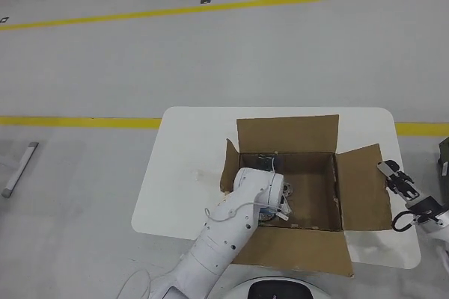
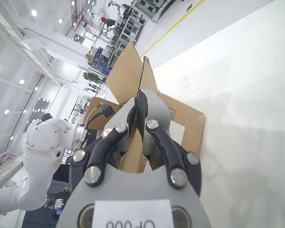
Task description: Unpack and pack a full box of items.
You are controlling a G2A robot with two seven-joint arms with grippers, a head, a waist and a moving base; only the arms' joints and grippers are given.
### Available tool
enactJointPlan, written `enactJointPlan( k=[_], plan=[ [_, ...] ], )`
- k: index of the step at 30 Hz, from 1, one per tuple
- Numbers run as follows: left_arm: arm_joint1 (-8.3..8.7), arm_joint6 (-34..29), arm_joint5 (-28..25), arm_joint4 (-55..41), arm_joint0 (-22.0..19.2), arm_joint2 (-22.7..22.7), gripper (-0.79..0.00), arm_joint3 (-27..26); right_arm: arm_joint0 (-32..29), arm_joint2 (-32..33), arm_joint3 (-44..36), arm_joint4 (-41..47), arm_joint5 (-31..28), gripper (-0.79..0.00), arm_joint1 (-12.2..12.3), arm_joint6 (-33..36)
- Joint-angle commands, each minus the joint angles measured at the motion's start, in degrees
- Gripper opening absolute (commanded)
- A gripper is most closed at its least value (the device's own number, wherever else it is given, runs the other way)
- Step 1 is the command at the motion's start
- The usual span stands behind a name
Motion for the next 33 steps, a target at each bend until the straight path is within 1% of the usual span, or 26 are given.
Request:
enactJointPlan(
  k=[1,2,3,4,5,6,7,8,9,10,13,14,16,18,21,26,27,29,31,33],
  plan=[
    [0.48,-1.0,-1.0,1.0,1.4,-1.2,-0.785,-4.9,0.5,0.6,0.0,-1.6,1.1,-0.785,0.1,0.6],
    [0.69,-1.7,-1.7,1.6,2.2,-1.6,-0.785,-7.4,0.9,1.0,-0.2,-3.1,1.7,-0.757,0.3,1.0],
    [0.88,-2.4,-2.4,2.2,2.8,-2.0,-0.785,-9.6,1.1,1.3,-0.3,-3.9,2.1,-0.499,0.4,1.3],
    [1.08,-3.1,-3.0,3.3,3.5,-2.4,-0.785,-11.5,1.3,1.5,-0.5,-3.7,2.4,-0.351,0.4,1.4],
    [1.26,-3.5,-3.5,4.7,4.1,-2.7,-0.785,-13.7,1.4,1.7,-0.8,-3.2,2.3,-0.36,0.4,1.8],
    [1.41,-3.5,-3.5,5.6,4.9,-3.0,-0.785,-15.6,1.4,2.0,-1.0,-3.2,2.2,-0.345,0.5,2.2],
    [1.56,-3.5,-3.5,6.5,5.5,-3.3,-0.785,-17.5,1.3,2.3,-1.3,-3.1,2.2,-0.268,0.5,2.5],
    [1.73,-3.5,-3.5,7.3,6.2,-3.5,-0.785,-19.1,1.1,2.5,-1.6,-2.8,2.1,-0.135,0.5,2.6],
    [1.88,-3.5,-3.6,7.6,6.9,-3.7,-0.785,-20.8,0.6,3.0,-2.1,-3.3,2.1,-0.049,0.6,2.7],
    [2.06,-3.5,-3.8,7.7,7.5,-4.1,-0.785,-22.6,0.1,3.4,-2.9,-3.9,2.1,0.0,0.6,2.4],
    [2.68,-3.5,-4.8,9.7,9.2,-5.1,-0.785,-27.5,-1.4,4.5,-4.7,-3.0,1.6,0.0,0.6,2.1],
    [2.89,-3.5,-5.7,9.4,9.8,-5.6,-0.785,-29.3,-1.8,5.1,-5.4,-3.4,1.4,0.0,0.6,1.9],
    [3.29,-3.5,-7.1,6.3,11.1,-8.0,-0.785,-33.7,-3.0,6.3,-7.2,-3.7,0.5,0.0,0.6,1.0],
    [3.99,-3.5,-8.0,9.5,12.3,-10.1,-0.785,-36.6,-4.2,7.5,-9.0,-4.1,0.3,0.0,0.6,0.3],
    [4.74,-3.5,-9.1,12.8,14.8,-11.6,-0.785,-41.8,-5.8,8.7,-11.2,-3.8,0.0,0.0,0.5,-0.3],
    [5.72,-3.5,-9.8,17.7,19.8,-15.2,-0.785,-50.0,-7.5,9.3,-13.2,-4.8,0.1,0.0,0.3,-0.8],
    [5.96,-3.5,-10.1,19.4,21.0,-16.6,-0.785,-51.7,-7.7,9.2,-13.7,-5.7,-0.4,0.0,0.4,-0.4],
    [6.53,-3.5,-13.3,22.1,23.8,-19.4,-0.785,-54.7,-7.9,9.2,-14.9,-8.3,-1.2,0.0,0.4,-0.1],
    [6.84,-3.5,-12.6,23.2,27.1,-24.2,-0.785,-59.0,-8.0,8.9,-16.2,-9.4,-2.6,0.0,0.4,0.2],
    [7.06,-3.5,-13.7,23.8,28.3,-27.7,-0.785,-59.3,-8.1,8.9,-17.4,-11.2,-4.2,0.0,0.5,0.3]
  ],
)
